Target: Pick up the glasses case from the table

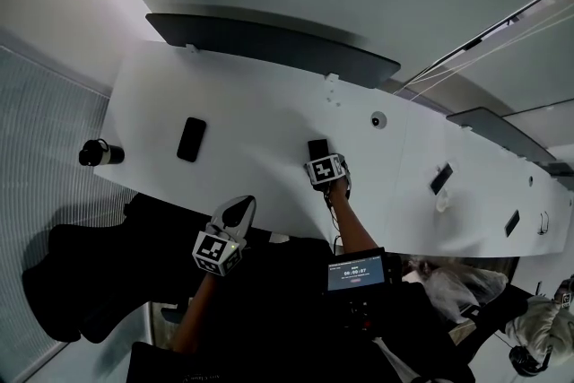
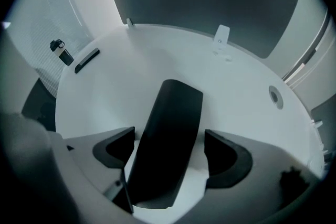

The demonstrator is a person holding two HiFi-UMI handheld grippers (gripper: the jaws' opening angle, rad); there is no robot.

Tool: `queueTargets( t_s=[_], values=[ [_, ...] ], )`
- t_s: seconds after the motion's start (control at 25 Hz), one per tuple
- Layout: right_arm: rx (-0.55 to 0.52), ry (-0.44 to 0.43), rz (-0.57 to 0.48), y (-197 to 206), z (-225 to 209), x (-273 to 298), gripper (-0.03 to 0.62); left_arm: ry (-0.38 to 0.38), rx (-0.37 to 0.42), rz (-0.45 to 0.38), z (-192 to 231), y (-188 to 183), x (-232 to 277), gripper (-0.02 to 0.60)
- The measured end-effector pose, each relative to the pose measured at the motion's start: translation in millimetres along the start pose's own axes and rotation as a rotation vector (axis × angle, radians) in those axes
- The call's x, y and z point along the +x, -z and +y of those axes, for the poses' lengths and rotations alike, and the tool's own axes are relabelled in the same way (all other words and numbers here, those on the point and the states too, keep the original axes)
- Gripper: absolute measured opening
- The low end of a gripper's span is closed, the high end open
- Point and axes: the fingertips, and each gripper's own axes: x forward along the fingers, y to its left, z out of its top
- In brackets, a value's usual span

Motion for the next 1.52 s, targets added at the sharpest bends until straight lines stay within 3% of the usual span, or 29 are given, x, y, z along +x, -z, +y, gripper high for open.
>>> queueTargets(
  t_s=[0.6, 0.72, 0.8, 0.88, 1.24, 1.4, 1.52],
  values=[
    [0.047, -0.055, -0.013, 2, 7, 3, 0.405, 0.065, 0.020, -0.016, -10, -4, 0, 0.006],
    [0.008, -0.026, 0.035, 4, -1, 0, 0.399, 0.084, 0.024, -0.028, -16, -6, 3, 0.006],
    [-0.033, -0.010, 0.061, 1, -7, 0, 0.342, 0.089, 0.027, -0.027, -18, -6, 5, 0.006],
    [-0.046, -0.018, 0.085, 1, -8, 1, 0.334, 0.089, 0.030, -0.024, -18, -6, 7, 0.006],
    [-0.052, -0.025, 0.050, 0, -10, -1, 0.325, 0.078, 0.026, -0.027, -15, -8, 9, 0.006],
    [0.036, -0.099, 0.082, 14, 0, -5, 0.325, 0.082, 0.030, -0.022, -16, -7, 12, 0.006],
    [0.035, -0.088, 0.017, 5, -6, -5, 0.324, 0.084, 0.035, -0.022, -17, -7, 14, 0.006]
  ],
)
